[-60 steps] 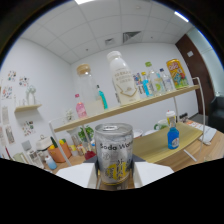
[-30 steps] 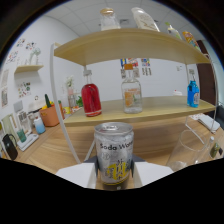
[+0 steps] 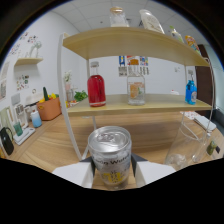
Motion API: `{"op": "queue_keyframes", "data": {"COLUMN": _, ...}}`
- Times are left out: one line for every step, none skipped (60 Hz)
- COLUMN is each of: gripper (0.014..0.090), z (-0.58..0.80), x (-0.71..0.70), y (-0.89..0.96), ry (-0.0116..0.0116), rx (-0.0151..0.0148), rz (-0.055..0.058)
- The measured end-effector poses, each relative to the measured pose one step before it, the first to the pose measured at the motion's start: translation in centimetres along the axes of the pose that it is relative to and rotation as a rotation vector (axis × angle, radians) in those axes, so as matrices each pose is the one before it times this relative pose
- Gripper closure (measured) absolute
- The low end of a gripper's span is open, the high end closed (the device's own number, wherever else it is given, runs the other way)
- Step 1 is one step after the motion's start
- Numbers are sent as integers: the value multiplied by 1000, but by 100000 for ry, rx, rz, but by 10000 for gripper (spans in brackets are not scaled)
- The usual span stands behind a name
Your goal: Make me a cup of Mojito.
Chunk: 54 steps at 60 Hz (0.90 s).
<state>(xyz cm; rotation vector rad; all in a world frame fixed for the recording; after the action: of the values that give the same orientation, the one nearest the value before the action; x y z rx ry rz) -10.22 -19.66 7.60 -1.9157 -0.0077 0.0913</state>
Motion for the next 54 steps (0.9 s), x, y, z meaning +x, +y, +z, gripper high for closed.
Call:
{"op": "queue_keyframes", "data": {"gripper": 410, "z": -72, "x": -122, "y": -107, "ry": 42, "rx": -1, "rz": -481}}
{"op": "queue_keyframes", "data": {"gripper": 368, "z": -246, "x": -30, "y": -55, "ry": 128, "rx": -221, "rz": -723}}
{"op": "queue_keyframes", "data": {"gripper": 324, "z": -115, "x": -40, "y": -111, "ry": 352, "rx": -162, "rz": -662}}
{"op": "queue_keyframes", "data": {"gripper": 286, "z": -193, "x": -34, "y": -64, "ry": 322, "rx": -420, "rz": -805}}
{"op": "queue_keyframes", "data": {"gripper": 244, "z": -232, "x": -80, "y": -56, "ry": 144, "rx": -496, "rz": -679}}
{"op": "queue_keyframes", "data": {"gripper": 210, "z": -249, "x": -144, "y": -83, "ry": -150, "rx": -523, "rz": -517}}
{"op": "queue_keyframes", "data": {"gripper": 191, "z": -255, "x": -164, "y": -102, "ry": -282, "rx": -484, "rz": -259}}
{"op": "queue_keyframes", "data": {"gripper": 189, "z": -306, "x": -159, "y": -157, "ry": -161, "rx": -301, "rz": 0}}
{"op": "queue_keyframes", "data": {"gripper": 194, "z": -333, "x": -264, "y": -186, "ry": -596, "rx": -221, "rz": 92}}
{"op": "queue_keyframes", "data": {"gripper": 196, "z": -333, "x": -151, "y": -186, "ry": -317, "rx": -211, "rz": 178}}
{"op": "queue_keyframes", "data": {"gripper": 199, "z": -392, "x": -61, "y": -168, "ry": 77, "rx": -294, "rz": 125}}
{"op": "queue_keyframes", "data": {"gripper": 198, "z": -416, "x": 33, "y": -178, "ry": 254, "rx": -400, "rz": 54}}
{"op": "queue_keyframes", "data": {"gripper": 199, "z": -420, "x": -39, "y": -198, "ry": 198, "rx": -172, "rz": 50}}
{"op": "queue_keyframes", "data": {"gripper": 196, "z": -431, "x": -38, "y": -217, "ry": 137, "rx": 35, "rz": 36}}
{"op": "queue_keyframes", "data": {"gripper": 196, "z": -469, "x": -33, "y": -238, "ry": 201, "rx": 78, "rz": -75}}
{"op": "queue_keyframes", "data": {"gripper": 199, "z": -492, "x": -14, "y": -210, "ry": 245, "rx": 130, "rz": -83}}
{"op": "queue_keyframes", "data": {"gripper": 199, "z": -500, "x": -57, "y": -238, "ry": 141, "rx": 188, "rz": -141}}
{"op": "queue_keyframes", "data": {"gripper": 199, "z": -626, "x": -92, "y": -196, "ry": -10, "rx": 79, "rz": -169}}
{"op": "queue_keyframes", "data": {"gripper": 198, "z": -502, "x": -99, "y": -174, "ry": 60, "rx": 54, "rz": -217}}
{"op": "queue_keyframes", "data": {"gripper": 197, "z": -502, "x": -64, "y": -125, "ry": 186, "rx": -204, "rz": -230}}
{"op": "queue_keyframes", "data": {"gripper": 196, "z": -600, "x": 63, "y": -125, "ry": 319, "rx": -349, "rz": -178}}
{"op": "queue_keyframes", "data": {"gripper": 193, "z": -518, "x": 17, "y": -110, "ry": 272, "rx": -207, "rz": -229}}
{"op": "queue_keyframes", "data": {"gripper": 190, "z": -531, "x": 13, "y": -95, "ry": 133, "rx": -136, "rz": -238}}
{"op": "queue_keyframes", "data": {"gripper": 190, "z": -499, "x": 14, "y": -92, "ry": 52, "rx": -113, "rz": -259}}
{"op": "queue_keyframes", "data": {"gripper": 188, "z": -516, "x": 2, "y": -74, "ry": 43, "rx": -90, "rz": -242}}
{"op": "queue_keyframes", "data": {"gripper": 188, "z": -516, "x": 66, "y": -30, "ry": 167, "rx": -135, "rz": -284}}
{"op": "queue_keyframes", "data": {"gripper": 187, "z": -486, "x": 109, "y": -23, "ry": 231, "rx": -128, "rz": -294}}
{"op": "queue_keyframes", "data": {"gripper": 188, "z": -504, "x": 157, "y": -9, "ry": 289, "rx": -83, "rz": -313}}
{"op": "queue_keyframes", "data": {"gripper": 189, "z": -515, "x": 172, "y": 65, "ry": 205, "rx": -223, "rz": -230}}
{"op": "queue_keyframes", "data": {"gripper": 188, "z": -479, "x": 165, "y": 24, "ry": 420, "rx": -267, "rz": -255}}
{"op": "queue_keyframes", "data": {"gripper": 189, "z": -456, "x": 215, "y": 37, "ry": 405, "rx": -284, "rz": -204}}
{"op": "queue_keyframes", "data": {"gripper": 189, "z": -447, "x": 278, "y": 77, "ry": 341, "rx": -249, "rz": -182}}
{"op": "queue_keyframes", "data": {"gripper": 190, "z": -417, "x": 261, "y": 62, "ry": 367, "rx": -245, "rz": -142}}
{"op": "queue_keyframes", "data": {"gripper": 189, "z": -399, "x": 287, "y": 82, "ry": 430, "rx": -215, "rz": -56}}
{"op": "queue_keyframes", "data": {"gripper": 189, "z": -397, "x": 295, "y": 78, "ry": 456, "rx": -208, "rz": 3}}
{"op": "queue_keyframes", "data": {"gripper": 189, "z": -382, "x": 319, "y": 71, "ry": 489, "rx": -191, "rz": -8}}
{"op": "queue_keyframes", "data": {"gripper": 189, "z": -355, "x": 354, "y": 84, "ry": 499, "rx": -199, "rz": -80}}
{"op": "queue_keyframes", "data": {"gripper": 188, "z": -360, "x": 375, "y": 111, "ry": 594, "rx": -239, "rz": -64}}
{"op": "queue_keyframes", "data": {"gripper": 189, "z": -299, "x": 395, "y": 156, "ry": 520, "rx": -170, "rz": -2}}
{"op": "queue_keyframes", "data": {"gripper": 187, "z": -320, "x": 377, "y": 145, "ry": 625, "rx": -293, "rz": 69}}
{"op": "queue_keyframes", "data": {"gripper": 189, "z": -290, "x": 373, "y": 129, "ry": 478, "rx": -286, "rz": 96}}
{"op": "queue_keyframes", "data": {"gripper": 189, "z": -204, "x": 361, "y": 96, "ry": 396, "rx": -268, "rz": 84}}
{"op": "queue_keyframes", "data": {"gripper": 190, "z": -224, "x": 374, "y": 143, "ry": 434, "rx": -271, "rz": 60}}
{"op": "queue_keyframes", "data": {"gripper": 188, "z": -226, "x": 355, "y": 136, "ry": 465, "rx": -318, "rz": 50}}
{"op": "queue_keyframes", "data": {"gripper": 188, "z": -215, "x": 391, "y": 157, "ry": 508, "rx": -467, "rz": 79}}
{"op": "queue_keyframes", "data": {"gripper": 188, "z": -211, "x": 380, "y": 160, "ry": 513, "rx": -479, "rz": 81}}
{"op": "queue_keyframes", "data": {"gripper": 189, "z": -171, "x": 374, "y": 140, "ry": 457, "rx": -359, "rz": 85}}
{"op": "queue_keyframes", "data": {"gripper": 188, "z": -163, "x": 393, "y": 117, "ry": 473, "rx": -279, "rz": 67}}
{"op": "queue_keyframes", "data": {"gripper": 188, "z": -178, "x": 404, "y": 116, "ry": 462, "rx": -264, "rz": 102}}
{"op": "queue_keyframes", "data": {"gripper": 187, "z": -154, "x": 372, "y": 112, "ry": 414, "rx": -272, "rz": 97}}
{"op": "queue_keyframes", "data": {"gripper": 188, "z": -117, "x": 401, "y": 129, "ry": 314, "rx": -262, "rz": 114}}
{"op": "queue_keyframes", "data": {"gripper": 189, "z": -173, "x": 346, "y": 125, "ry": 306, "rx": -256, "rz": 186}}
{"op": "queue_keyframes", "data": {"gripper": 190, "z": -128, "x": 309, "y": 16, "ry": 308, "rx": -123, "rz": 178}}
{"op": "queue_keyframes", "data": {"gripper": 189, "z": -80, "x": 352, "y": 125, "ry": 164, "rx": -103, "rz": 234}}
